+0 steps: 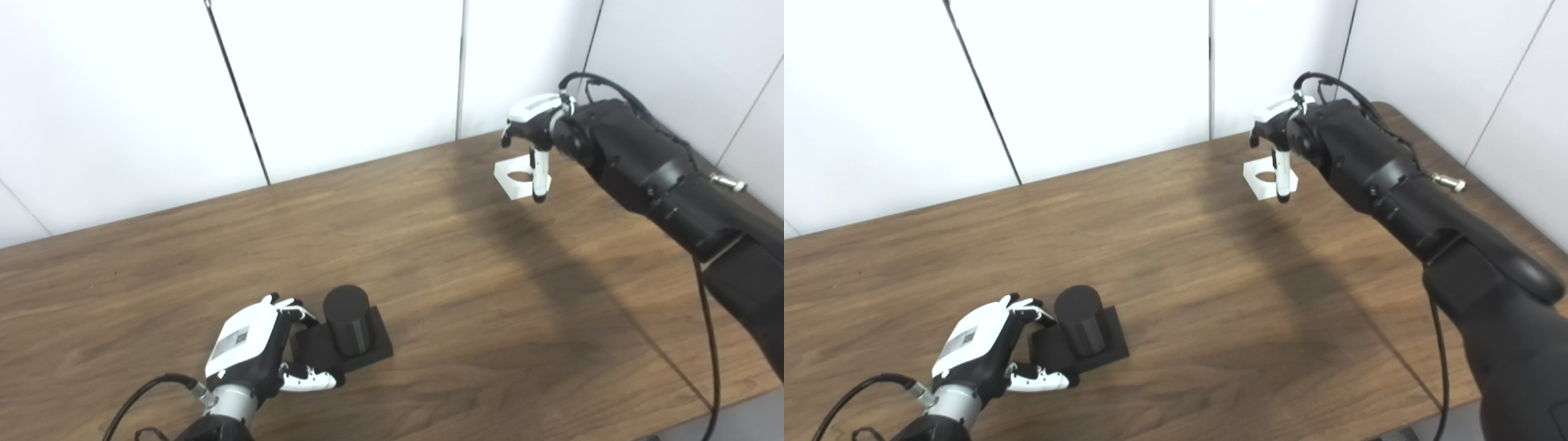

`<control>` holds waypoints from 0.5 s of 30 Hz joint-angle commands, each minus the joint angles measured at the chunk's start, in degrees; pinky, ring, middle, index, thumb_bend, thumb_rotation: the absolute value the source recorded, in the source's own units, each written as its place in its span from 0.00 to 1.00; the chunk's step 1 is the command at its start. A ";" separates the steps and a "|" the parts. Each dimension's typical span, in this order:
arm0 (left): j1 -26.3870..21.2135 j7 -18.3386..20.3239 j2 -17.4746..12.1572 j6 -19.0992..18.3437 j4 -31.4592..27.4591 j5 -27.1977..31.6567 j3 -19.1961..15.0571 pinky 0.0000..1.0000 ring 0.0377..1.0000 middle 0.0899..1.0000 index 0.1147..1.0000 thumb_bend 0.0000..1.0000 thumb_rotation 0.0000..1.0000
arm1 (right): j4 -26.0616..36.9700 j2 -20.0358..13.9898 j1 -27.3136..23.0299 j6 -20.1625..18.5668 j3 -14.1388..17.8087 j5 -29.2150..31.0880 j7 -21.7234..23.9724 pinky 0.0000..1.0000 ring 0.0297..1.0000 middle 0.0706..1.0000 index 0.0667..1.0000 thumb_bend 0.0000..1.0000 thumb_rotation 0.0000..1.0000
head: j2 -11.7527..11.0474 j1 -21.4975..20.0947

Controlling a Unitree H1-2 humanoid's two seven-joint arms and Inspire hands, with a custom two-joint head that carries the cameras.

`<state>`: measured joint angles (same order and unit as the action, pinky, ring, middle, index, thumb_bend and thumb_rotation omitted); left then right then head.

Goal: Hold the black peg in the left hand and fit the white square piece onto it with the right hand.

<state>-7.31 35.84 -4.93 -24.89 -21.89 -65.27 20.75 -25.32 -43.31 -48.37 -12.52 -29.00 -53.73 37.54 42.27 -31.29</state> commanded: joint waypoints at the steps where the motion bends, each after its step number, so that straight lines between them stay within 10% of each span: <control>1: 2.00 2.72 -2.55 -1.66 1.46 -3.80 -0.84 1.00 1.00 0.89 0.42 0.51 0.06 | -0.82 -1.33 -3.66 0.96 0.62 -1.80 -2.77 1.00 1.00 1.00 0.85 1.00 0.17 | 0.09 0.18; 15: 2.41 3.72 -1.52 -1.76 0.41 -5.33 -1.12 1.00 1.00 0.89 0.42 0.51 0.06 | -4.00 -0.56 -2.08 0.00 0.24 -2.91 -4.24 1.00 1.00 1.00 0.86 0.99 0.20 | 0.50 1.48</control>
<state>-6.88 36.89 -4.54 -25.29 -22.82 -67.01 20.25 -29.21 -42.93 -48.25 -12.43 -29.18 -55.51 35.11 42.71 -29.80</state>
